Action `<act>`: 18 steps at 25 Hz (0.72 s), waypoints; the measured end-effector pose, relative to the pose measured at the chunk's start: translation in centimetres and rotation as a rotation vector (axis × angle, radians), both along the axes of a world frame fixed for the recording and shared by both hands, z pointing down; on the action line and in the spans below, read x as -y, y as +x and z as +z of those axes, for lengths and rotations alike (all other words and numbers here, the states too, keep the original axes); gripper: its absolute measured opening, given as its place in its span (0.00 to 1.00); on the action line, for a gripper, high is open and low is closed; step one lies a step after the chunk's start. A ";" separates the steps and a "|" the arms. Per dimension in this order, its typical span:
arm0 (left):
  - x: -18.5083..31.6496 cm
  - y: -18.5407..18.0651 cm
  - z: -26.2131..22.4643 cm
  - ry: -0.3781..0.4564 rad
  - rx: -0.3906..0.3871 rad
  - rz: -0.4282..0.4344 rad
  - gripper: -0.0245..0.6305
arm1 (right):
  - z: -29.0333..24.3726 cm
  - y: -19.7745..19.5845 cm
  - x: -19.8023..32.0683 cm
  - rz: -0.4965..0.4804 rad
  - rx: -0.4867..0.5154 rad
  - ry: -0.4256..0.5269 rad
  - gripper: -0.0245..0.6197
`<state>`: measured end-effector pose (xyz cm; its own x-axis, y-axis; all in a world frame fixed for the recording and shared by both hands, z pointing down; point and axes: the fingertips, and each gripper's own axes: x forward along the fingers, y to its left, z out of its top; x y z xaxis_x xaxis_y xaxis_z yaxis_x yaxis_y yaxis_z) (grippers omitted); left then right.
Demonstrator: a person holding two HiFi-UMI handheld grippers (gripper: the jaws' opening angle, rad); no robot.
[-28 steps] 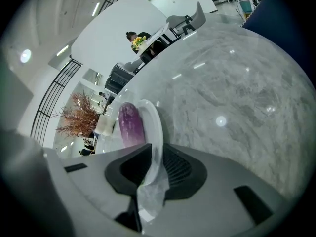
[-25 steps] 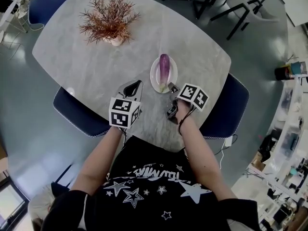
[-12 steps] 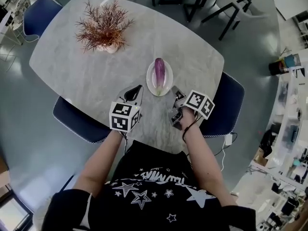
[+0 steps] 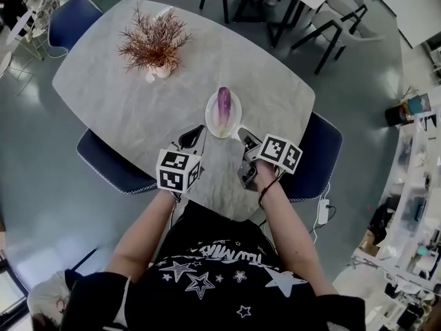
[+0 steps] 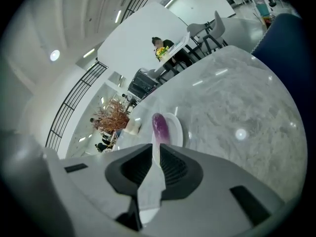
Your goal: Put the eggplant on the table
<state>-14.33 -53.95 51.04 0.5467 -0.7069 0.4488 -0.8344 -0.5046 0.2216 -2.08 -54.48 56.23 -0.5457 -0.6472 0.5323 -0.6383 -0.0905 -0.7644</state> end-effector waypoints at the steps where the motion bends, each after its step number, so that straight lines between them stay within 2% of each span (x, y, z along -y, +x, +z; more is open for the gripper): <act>1: -0.5 0.1 -0.3 0.007 0.002 -0.013 0.05 | -0.5 -0.1 -0.3 -0.020 0.001 0.014 0.12; 10: -7.2 3.1 -3.6 0.073 0.032 -0.126 0.05 | -4.6 1.5 -5.5 -0.175 0.040 0.111 0.12; 18: -15.7 7.4 -5.2 0.111 0.042 -0.230 0.05 | -7.2 4.2 -12.7 -0.350 0.005 0.225 0.12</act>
